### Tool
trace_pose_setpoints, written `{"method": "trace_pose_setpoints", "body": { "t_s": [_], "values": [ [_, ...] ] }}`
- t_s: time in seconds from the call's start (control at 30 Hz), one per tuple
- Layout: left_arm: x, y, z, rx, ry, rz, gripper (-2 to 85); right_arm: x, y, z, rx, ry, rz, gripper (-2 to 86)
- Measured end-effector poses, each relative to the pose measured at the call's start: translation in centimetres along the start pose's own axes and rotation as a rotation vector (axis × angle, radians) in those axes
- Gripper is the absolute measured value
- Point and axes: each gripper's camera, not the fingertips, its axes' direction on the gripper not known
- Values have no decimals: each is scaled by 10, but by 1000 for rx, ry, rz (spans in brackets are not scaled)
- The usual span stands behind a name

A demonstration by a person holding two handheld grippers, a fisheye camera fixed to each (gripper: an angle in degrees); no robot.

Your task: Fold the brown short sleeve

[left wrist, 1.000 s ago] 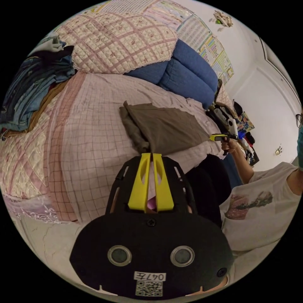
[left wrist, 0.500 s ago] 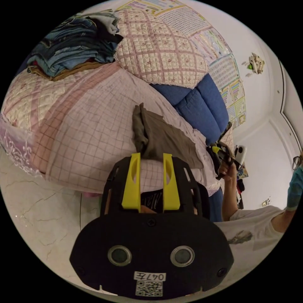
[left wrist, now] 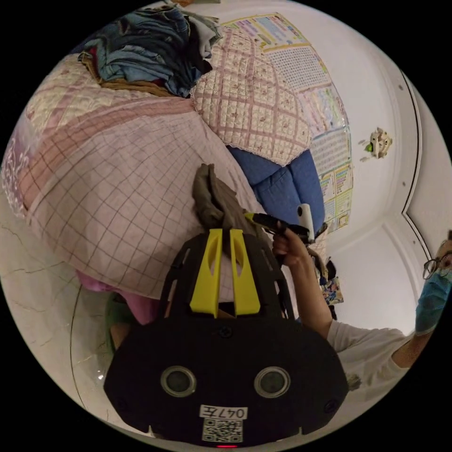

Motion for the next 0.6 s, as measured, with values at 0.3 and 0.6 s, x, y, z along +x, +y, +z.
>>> {"method": "trace_pose_setpoints", "body": {
  "t_s": [0.3, 0.6],
  "values": [
    [-70, 38, 35, 26, -135, 90, 3, -85, 92, -14, -97, 80, -338, -12],
    [-65, 95, 123, 26, -325, 492, -7, -57, 129, -57, 32, 57, -223, -12]
  ]
}}
